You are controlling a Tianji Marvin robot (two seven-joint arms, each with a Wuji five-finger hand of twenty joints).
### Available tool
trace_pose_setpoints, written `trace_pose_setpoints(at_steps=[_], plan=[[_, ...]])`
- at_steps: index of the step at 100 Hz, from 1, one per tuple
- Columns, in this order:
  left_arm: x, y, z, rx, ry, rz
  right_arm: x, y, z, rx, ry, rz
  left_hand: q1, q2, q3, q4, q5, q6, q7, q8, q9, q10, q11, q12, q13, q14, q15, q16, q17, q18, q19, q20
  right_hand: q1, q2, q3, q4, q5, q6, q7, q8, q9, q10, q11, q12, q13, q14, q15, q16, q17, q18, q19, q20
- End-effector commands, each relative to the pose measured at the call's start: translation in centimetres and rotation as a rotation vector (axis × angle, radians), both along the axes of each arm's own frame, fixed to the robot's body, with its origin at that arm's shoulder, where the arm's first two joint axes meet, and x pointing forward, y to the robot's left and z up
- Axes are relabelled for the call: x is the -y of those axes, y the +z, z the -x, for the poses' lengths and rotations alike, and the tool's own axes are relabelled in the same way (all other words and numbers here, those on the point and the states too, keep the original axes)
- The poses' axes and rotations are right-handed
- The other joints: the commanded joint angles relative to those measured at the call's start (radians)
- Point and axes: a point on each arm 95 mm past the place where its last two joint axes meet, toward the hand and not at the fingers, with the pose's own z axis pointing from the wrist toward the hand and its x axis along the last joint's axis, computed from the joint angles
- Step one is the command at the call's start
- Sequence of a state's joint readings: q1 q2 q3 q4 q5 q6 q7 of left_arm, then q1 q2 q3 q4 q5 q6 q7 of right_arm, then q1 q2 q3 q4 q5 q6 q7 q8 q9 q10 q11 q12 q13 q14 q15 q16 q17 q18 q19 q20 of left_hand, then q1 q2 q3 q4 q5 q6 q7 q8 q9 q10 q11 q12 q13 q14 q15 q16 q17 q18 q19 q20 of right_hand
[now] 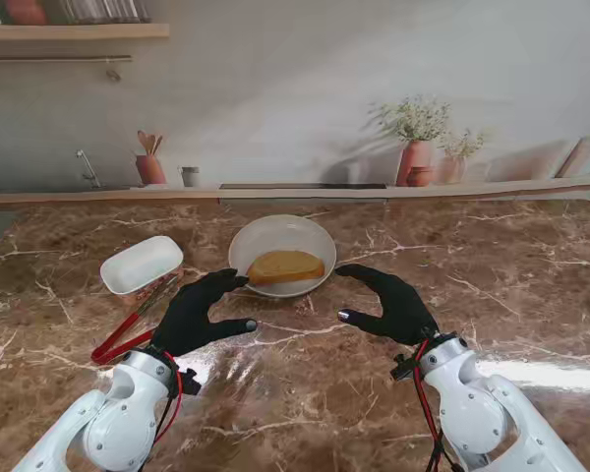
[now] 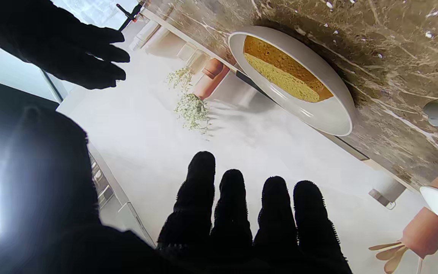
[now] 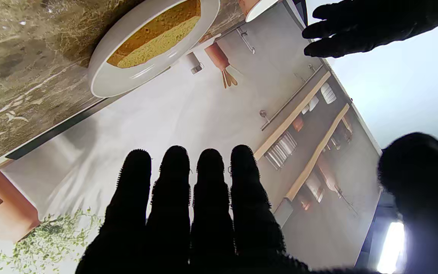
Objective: Pack bread into a bento box with kitchen tongs
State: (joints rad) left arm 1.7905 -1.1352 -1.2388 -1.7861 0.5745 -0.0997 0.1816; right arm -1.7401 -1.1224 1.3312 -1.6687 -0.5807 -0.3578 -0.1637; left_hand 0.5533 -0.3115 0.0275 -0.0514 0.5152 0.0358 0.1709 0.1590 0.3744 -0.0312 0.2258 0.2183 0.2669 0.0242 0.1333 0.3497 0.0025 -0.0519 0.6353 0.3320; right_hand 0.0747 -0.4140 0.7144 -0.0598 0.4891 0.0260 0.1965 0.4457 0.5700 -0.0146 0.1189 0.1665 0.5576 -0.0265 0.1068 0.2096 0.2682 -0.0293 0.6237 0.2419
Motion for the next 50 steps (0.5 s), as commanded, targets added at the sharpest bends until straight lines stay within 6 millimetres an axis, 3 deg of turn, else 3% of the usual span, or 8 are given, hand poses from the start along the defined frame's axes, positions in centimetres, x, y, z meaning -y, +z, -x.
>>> trace_pose_setpoints(at_steps=[1, 22, 42, 47, 50], plan=[[0.1, -0.1, 0.3, -0.009, -0.004, 0.005, -0.1, -0.5, 0.3, -0.021, 0.003, 0.009, -0.037, 0.034, -0.03, 0.044, -0.031, -0.006, -0.013, -0.014, -0.035, -0.01, -0.018, -0.017, -0.011, -0.044, -0.026, -0.012, -0.02, -0.04, -0.006, -0.011, -0.014, 0.014, -0.01, 0.032, -0.032, -0.017, -0.009, -0.012, -0.008, -0.01, -0.001, -0.021, -0.005, -0.015, 0.002, -0.026, 0.006, -0.013, -0.003, -0.02], [-0.1, 0.2, 0.2, -0.009, -0.009, -0.008, 0.0, -0.4, 0.4, -0.013, -0.007, 0.015, -0.031, 0.034, -0.028, 0.044, -0.027, -0.004, -0.011, -0.013, -0.03, -0.007, -0.016, -0.016, -0.006, -0.04, -0.025, -0.011, -0.019, -0.035, -0.003, -0.01, -0.014, 0.015, -0.01, 0.033, -0.031, -0.028, -0.008, -0.011, 0.0, -0.018, 0.003, -0.017, 0.003, -0.022, 0.007, -0.021, 0.013, -0.02, 0.003, -0.015], [-2.5, 2.1, -1.0, 0.015, 0.017, -0.095, 0.1, -0.3, 0.2, -0.02, -0.011, 0.025, 0.043, 0.003, 0.0, 0.046, -0.013, -0.004, -0.003, -0.01, -0.016, -0.002, -0.005, -0.01, 0.012, -0.032, -0.014, -0.005, -0.012, -0.031, 0.028, 0.005, -0.003, 0.019, -0.013, 0.032, -0.03, -0.03, -0.008, -0.009, 0.007, -0.021, 0.005, -0.01, 0.008, -0.023, 0.008, -0.016, 0.019, -0.014, 0.011, -0.008], [-3.4, 2.7, -1.5, 0.017, 0.03, -0.121, 0.1, -0.3, 0.3, -0.02, -0.012, 0.027, 0.083, -0.015, 0.017, 0.046, -0.005, -0.005, 0.001, -0.008, -0.005, 0.002, 0.001, -0.007, 0.024, -0.026, -0.008, -0.002, -0.005, -0.031, 0.038, 0.009, 0.0, 0.02, -0.014, 0.032, -0.029, -0.031, -0.008, -0.009, 0.011, -0.021, 0.006, -0.008, 0.013, -0.023, 0.009, -0.015, 0.024, -0.013, 0.015, -0.005], [-4.0, 3.1, -1.9, 0.015, 0.039, -0.139, 0.1, -0.3, 0.3, -0.019, -0.013, 0.029, 0.082, -0.047, 0.121, 0.026, -0.002, -0.005, 0.006, -0.003, -0.001, 0.003, 0.002, -0.001, 0.029, -0.024, -0.007, 0.006, -0.006, -0.033, 0.053, 0.012, 0.001, 0.022, -0.015, 0.032, -0.029, -0.032, -0.008, -0.009, 0.015, -0.022, 0.008, -0.007, 0.016, -0.024, 0.01, -0.014, 0.026, -0.012, 0.017, -0.004]])
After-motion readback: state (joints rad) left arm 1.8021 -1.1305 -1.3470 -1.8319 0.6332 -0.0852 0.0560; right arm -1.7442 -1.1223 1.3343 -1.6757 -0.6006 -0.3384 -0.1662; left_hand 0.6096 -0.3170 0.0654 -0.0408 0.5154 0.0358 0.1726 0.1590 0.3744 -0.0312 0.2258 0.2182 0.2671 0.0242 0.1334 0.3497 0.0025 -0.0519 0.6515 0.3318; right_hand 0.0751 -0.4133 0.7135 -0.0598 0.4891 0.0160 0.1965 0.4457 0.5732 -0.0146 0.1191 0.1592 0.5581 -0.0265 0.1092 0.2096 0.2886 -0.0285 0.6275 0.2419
